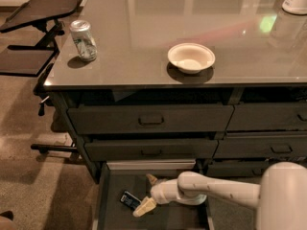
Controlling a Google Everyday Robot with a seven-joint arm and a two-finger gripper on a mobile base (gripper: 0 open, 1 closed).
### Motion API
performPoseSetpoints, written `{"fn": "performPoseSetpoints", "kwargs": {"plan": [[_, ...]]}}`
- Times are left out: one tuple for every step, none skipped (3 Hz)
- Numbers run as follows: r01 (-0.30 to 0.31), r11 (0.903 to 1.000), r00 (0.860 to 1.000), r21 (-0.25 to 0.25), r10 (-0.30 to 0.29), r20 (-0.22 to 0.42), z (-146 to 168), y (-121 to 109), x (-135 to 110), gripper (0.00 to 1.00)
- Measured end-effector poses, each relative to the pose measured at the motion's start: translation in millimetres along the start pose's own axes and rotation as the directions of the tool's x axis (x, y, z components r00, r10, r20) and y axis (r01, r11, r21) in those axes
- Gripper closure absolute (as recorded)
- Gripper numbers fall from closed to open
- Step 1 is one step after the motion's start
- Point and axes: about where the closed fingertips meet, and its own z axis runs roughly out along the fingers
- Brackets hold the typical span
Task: Pick rxbar blueberry from bottom drawer and place on counter
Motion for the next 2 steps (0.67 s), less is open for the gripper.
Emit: {"fn": "performPoseSetpoints", "kwargs": {"plan": [[0.018, 0.9998, 1.0, 0.005, -0.018, -0.019, 41.1, -4.2, 25.5, 0.0], [0.035, 0.9988, 0.999, 0.033, -0.035, -0.022, 75.3, -6.3, 45.2, 0.0]]}}
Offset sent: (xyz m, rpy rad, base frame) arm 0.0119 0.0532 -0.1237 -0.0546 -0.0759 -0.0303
